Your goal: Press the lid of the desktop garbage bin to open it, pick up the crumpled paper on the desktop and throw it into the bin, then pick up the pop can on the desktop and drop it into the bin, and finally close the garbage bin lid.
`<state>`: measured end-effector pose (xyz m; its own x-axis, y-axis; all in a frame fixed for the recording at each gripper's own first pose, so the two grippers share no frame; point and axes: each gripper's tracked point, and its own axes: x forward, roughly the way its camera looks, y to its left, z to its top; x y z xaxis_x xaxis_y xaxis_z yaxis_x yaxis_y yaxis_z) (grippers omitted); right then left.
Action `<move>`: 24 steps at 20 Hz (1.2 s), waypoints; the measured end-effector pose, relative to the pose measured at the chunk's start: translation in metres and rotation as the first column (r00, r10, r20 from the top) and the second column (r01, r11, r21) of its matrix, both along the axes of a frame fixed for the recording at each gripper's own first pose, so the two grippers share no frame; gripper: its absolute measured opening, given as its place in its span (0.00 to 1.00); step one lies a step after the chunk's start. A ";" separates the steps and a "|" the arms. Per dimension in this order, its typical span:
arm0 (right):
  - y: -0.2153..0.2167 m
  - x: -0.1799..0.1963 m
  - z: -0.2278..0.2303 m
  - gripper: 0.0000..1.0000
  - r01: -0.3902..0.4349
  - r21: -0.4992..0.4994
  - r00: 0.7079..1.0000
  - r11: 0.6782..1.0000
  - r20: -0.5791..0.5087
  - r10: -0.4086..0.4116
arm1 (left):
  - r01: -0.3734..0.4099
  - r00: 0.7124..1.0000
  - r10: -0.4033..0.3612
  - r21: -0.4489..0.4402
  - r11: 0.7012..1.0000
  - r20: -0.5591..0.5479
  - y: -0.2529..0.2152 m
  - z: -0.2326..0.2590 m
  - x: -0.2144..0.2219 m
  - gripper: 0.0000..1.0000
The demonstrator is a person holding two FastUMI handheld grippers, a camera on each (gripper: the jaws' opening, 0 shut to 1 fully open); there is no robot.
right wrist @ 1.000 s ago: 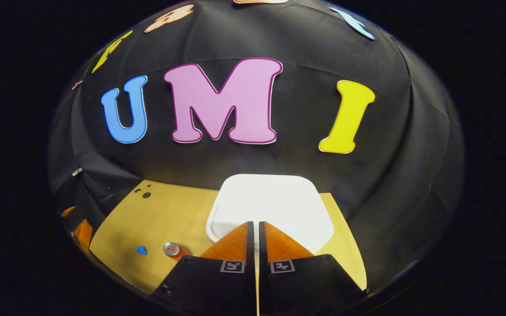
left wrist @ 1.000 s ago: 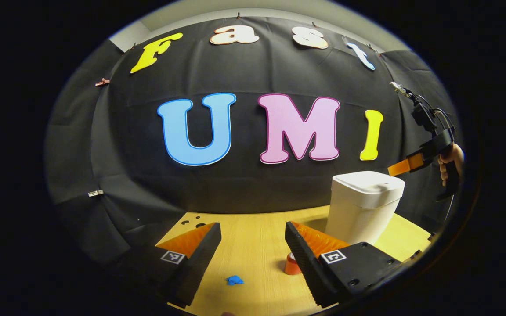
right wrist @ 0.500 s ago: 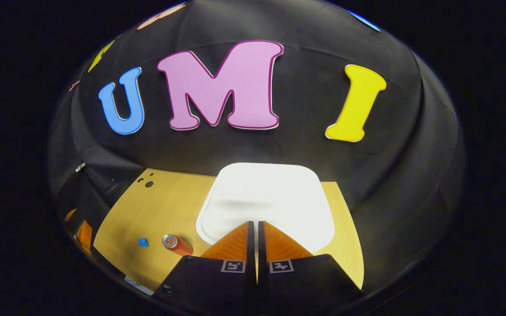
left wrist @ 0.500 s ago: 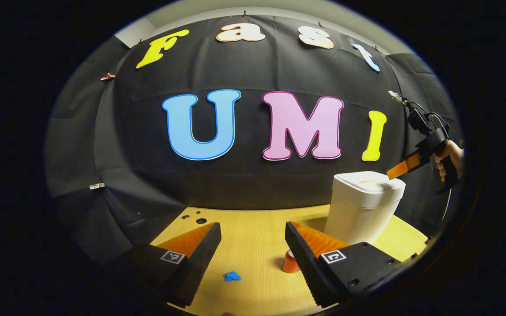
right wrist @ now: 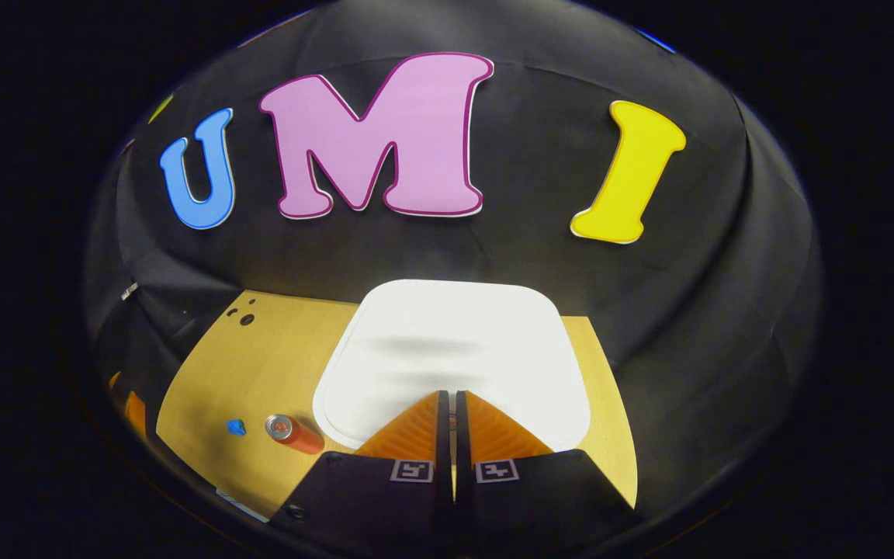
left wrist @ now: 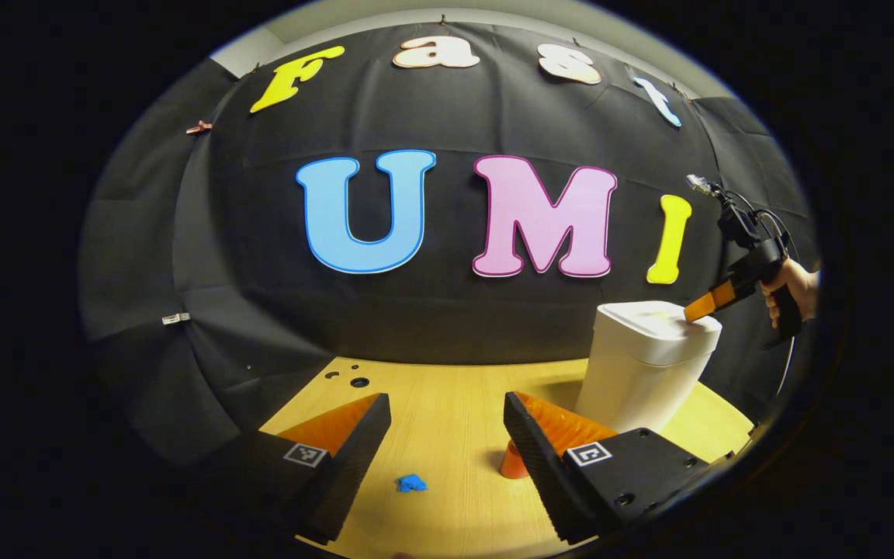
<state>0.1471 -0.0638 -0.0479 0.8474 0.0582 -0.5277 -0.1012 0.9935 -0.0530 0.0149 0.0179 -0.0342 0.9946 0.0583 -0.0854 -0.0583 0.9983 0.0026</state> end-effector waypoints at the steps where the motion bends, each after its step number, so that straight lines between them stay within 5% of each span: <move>1: 0.001 0.000 -0.002 0.05 0.000 0.001 1.000 1.000 -0.006 0.000 | -0.001 1.000 0.001 -0.004 1.000 -0.001 0.000 -0.002 0.001 0.96; 14: 0.001 -0.005 -0.007 0.06 0.063 -0.060 0.993 0.996 0.099 -0.057 | 0.001 0.999 -0.002 -0.038 0.999 -0.042 0.001 -0.023 0.008 0.96; 24: 0.006 -0.002 0.012 0.00 0.034 -0.115 0.993 0.993 0.120 -0.020 | 0.007 1.000 -0.007 -0.030 1.000 -0.008 0.006 -0.011 0.010 0.96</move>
